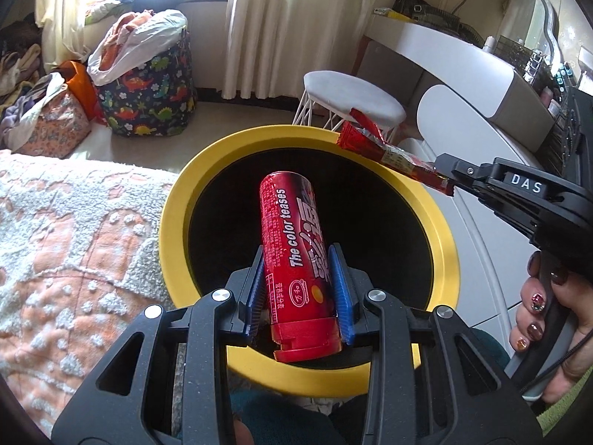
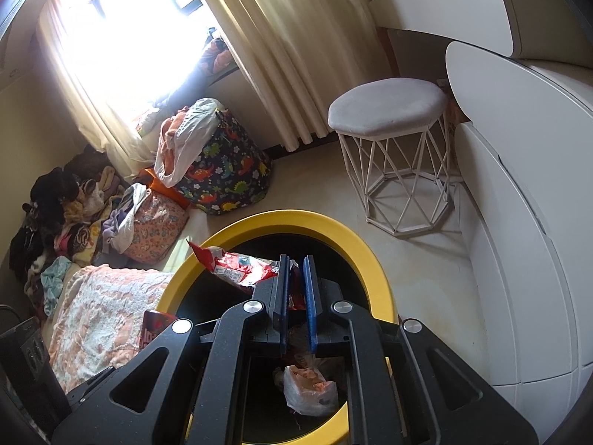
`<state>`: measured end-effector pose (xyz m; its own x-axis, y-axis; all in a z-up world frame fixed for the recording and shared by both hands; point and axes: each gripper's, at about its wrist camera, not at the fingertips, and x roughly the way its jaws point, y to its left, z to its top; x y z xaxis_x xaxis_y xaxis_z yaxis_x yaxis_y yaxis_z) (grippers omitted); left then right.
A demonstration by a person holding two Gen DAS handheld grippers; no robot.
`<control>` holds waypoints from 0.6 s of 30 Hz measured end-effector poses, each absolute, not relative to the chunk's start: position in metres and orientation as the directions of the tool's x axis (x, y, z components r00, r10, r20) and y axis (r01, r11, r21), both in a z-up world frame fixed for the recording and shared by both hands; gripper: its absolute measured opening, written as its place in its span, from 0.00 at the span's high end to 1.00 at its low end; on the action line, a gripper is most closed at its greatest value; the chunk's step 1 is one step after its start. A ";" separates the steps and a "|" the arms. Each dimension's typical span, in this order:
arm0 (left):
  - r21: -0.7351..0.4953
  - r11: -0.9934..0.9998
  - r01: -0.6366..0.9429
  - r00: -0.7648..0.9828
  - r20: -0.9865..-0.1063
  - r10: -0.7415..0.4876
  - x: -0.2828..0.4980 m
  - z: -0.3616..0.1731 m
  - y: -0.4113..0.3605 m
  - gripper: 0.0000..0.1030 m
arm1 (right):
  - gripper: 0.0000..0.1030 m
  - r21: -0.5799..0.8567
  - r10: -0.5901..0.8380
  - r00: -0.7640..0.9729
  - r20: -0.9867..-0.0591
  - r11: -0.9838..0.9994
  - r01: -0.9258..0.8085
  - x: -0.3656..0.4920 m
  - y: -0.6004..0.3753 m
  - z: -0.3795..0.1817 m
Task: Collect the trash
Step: 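Open the left gripper over the bin while the right gripper releases the red wrapper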
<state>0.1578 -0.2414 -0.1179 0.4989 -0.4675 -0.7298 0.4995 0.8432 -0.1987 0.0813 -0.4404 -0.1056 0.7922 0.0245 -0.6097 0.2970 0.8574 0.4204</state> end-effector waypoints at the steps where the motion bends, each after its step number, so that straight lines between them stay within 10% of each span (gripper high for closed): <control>1: -0.197 0.844 0.499 0.494 -0.735 -0.464 0.158 -0.120 -0.243 0.75 | 0.91 0.422 0.026 0.791 -0.611 0.856 0.297 0.083 -0.441 -0.107; 9: -0.209 0.837 0.506 0.465 -0.751 -0.469 0.168 -0.128 -0.250 0.74 | 0.62 0.428 0.043 0.776 -0.629 0.853 0.299 0.086 -0.441 -0.109; 18: -0.183 0.844 0.504 0.500 -0.735 -0.458 0.161 -0.112 -0.246 0.27 | 0.44 0.363 0.011 0.781 -0.625 0.889 0.278 0.071 -0.435 -0.087</control>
<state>0.1612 -0.2461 -0.1118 0.5000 -0.4577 -0.7352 0.5038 0.8442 -0.1829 0.0712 -0.4349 -0.0870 0.7807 0.0107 -0.6248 0.2782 0.8894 0.3629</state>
